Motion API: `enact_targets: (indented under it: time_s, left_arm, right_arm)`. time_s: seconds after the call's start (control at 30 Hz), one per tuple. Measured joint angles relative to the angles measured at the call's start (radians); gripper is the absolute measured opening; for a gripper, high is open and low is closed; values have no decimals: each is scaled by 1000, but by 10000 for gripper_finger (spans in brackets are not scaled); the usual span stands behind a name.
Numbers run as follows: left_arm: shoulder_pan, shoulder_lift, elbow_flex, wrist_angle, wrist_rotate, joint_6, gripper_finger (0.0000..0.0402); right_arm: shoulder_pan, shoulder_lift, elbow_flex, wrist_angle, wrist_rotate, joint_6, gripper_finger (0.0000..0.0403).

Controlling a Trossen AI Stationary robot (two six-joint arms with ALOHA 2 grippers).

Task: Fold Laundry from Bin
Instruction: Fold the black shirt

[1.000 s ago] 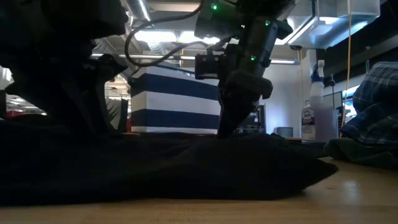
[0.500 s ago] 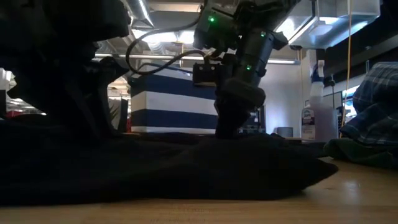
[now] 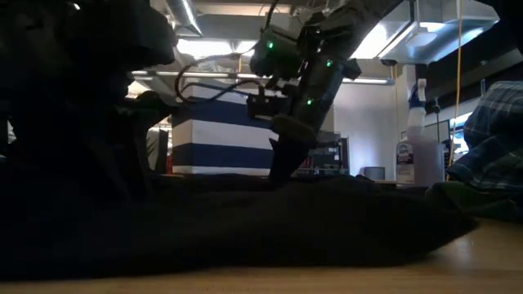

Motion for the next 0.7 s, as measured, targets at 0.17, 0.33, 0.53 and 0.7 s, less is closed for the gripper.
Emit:
enact_targets:
  time_s: [0.17,0.33,0.53,0.7]
  left_arm:
    - [-15,0,11,51,14,77,94]
    - [-23,0,12,107,43,106,94]
    - [-31,-1,12,213,117,133,94]
    - [-34,-2,12,278,192,133,94]
  right_arm:
    - [-44,24,1,-1,-32,0,5]
    - [-74,36,3,13,-53,0,5]
    - [-96,39,10,22,-50,0,5]
    - [-125,39,10,27,-44,0,5]
